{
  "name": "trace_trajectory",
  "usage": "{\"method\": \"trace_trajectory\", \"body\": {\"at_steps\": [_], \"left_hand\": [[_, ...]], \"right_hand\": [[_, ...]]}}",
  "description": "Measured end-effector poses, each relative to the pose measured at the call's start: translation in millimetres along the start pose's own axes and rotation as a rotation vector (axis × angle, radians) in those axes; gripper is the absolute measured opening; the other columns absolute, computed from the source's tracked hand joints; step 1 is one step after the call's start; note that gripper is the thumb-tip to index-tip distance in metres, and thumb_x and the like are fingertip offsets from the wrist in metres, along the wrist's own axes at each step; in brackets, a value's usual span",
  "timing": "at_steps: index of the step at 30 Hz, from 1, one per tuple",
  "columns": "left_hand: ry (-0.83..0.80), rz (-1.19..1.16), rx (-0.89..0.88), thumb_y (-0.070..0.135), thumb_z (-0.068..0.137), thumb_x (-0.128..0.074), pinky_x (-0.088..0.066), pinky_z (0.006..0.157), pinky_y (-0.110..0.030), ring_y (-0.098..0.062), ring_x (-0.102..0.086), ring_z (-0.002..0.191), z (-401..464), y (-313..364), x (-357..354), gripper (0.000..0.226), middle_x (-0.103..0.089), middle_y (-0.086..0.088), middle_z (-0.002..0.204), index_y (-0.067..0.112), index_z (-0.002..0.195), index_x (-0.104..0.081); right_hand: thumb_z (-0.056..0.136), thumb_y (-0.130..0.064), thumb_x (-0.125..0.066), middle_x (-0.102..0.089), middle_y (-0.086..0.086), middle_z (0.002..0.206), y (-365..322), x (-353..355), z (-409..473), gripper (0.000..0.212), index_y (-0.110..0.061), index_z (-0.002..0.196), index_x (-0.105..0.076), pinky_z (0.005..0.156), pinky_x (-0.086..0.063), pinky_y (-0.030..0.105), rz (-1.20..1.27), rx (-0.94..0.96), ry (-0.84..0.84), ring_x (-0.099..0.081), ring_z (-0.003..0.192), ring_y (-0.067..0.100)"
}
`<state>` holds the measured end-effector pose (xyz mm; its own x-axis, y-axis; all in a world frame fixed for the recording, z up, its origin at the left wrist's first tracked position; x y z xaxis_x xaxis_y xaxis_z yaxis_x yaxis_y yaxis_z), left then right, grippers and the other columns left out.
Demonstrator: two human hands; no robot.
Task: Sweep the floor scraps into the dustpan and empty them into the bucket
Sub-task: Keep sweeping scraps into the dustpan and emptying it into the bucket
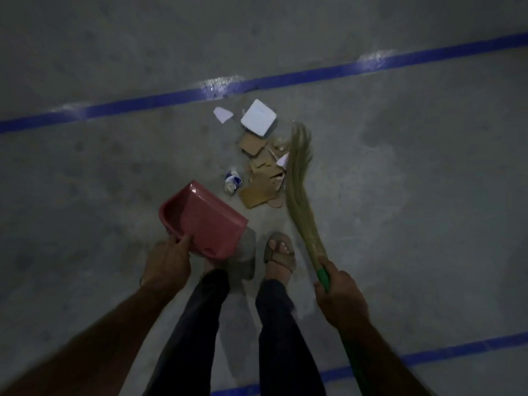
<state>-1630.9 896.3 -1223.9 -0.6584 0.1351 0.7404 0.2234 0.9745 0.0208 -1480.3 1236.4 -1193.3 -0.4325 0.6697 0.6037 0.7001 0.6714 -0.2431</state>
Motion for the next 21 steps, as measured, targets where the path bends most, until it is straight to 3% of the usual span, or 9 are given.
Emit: {"method": "trace_trajectory", "body": {"at_steps": [3,6,10,14,17,19,21], "left_hand": [[0.006,0.0,0.002,0.01,0.084,-0.064,-0.048,0.065,-0.042,-0.041,-0.064,0.081,23.0,-7.0,-14.5,0.046,-0.064,-0.021,0.103,0.012,0.129,-0.057],[0.008,-0.012,-0.003,0.012,0.084,-0.065,-0.048,0.065,-0.042,-0.04,-0.063,0.08,30.5,-16.1,-12.4,0.044,-0.064,-0.021,0.101,0.012,0.128,-0.056],[0.01,-0.012,-0.035,0.011,0.082,-0.069,-0.049,0.062,-0.04,-0.038,-0.063,0.075,28.1,-26.9,1.2,0.04,-0.066,-0.02,0.097,0.012,0.121,-0.06],[0.0,-0.021,-0.009,0.01,0.082,-0.07,-0.037,0.06,-0.034,-0.037,-0.063,0.074,20.7,-36.8,10.1,0.032,-0.066,-0.018,0.095,0.013,0.113,-0.063],[-0.005,-0.025,0.001,0.01,0.082,-0.07,-0.039,0.061,-0.035,-0.038,-0.062,0.076,17.8,-45.4,7.5,0.033,-0.065,-0.018,0.094,0.013,0.114,-0.063],[-0.015,-0.033,0.012,0.01,0.082,-0.07,-0.043,0.061,-0.037,-0.038,-0.062,0.077,14.8,-51.7,3.8,0.034,-0.065,-0.018,0.094,0.013,0.114,-0.063],[-0.017,-0.033,0.024,0.011,0.081,-0.072,-0.045,0.061,-0.038,-0.039,-0.063,0.078,11.9,-58.1,-0.8,0.037,-0.066,-0.018,0.095,0.013,0.116,-0.063]], "right_hand": [[0.096,-0.03,-0.059,-0.054,0.006,0.101,-13.9,-24.2,30.5,0.06,-0.033,0.152,-0.036,0.075,-0.051,0.038,0.027,0.081,-0.057,-0.058,0.089,0.025],[0.094,-0.024,-0.063,-0.055,0.007,0.099,-26.1,-24.4,34.3,0.063,-0.031,0.152,-0.037,0.07,-0.051,0.038,0.068,0.137,0.009,-0.058,0.085,0.025],[0.096,-0.032,-0.061,-0.052,-0.001,0.095,-22.2,6.7,-9.6,0.058,-0.036,0.149,-0.039,0.066,-0.047,0.034,0.112,0.021,0.125,-0.053,0.078,0.016],[0.093,-0.03,-0.066,-0.052,-0.006,0.092,-11.2,25.2,-59.3,0.062,-0.048,0.146,-0.039,0.062,-0.044,0.03,0.133,0.013,0.148,-0.05,0.069,0.009],[0.088,-0.026,-0.072,-0.049,-0.009,0.088,-3.5,20.3,-72.6,0.071,-0.049,0.146,-0.038,0.054,-0.046,0.03,0.083,0.058,0.099,-0.055,0.061,0.011],[0.09,-0.032,-0.068,-0.045,-0.01,0.09,-4.4,10.9,-67.1,0.071,-0.053,0.147,-0.033,0.053,-0.049,0.034,0.002,0.096,0.035,-0.057,0.063,0.013],[0.094,-0.037,-0.06,-0.04,-0.011,0.092,-10.5,1.5,-52.9,0.065,-0.053,0.148,-0.026,0.053,-0.046,0.028,-0.105,0.145,-0.026,-0.053,0.064,0.01]]}}
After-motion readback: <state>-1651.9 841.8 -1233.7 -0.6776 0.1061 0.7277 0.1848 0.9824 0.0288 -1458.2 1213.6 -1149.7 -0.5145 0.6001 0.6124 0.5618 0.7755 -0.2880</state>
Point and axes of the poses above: each hand's wrist, its own z-axis towards the middle knuckle, its own x-axis out of the back of the hand, y = z × x, the point moved 4 cm from there along z, towards the middle knuckle
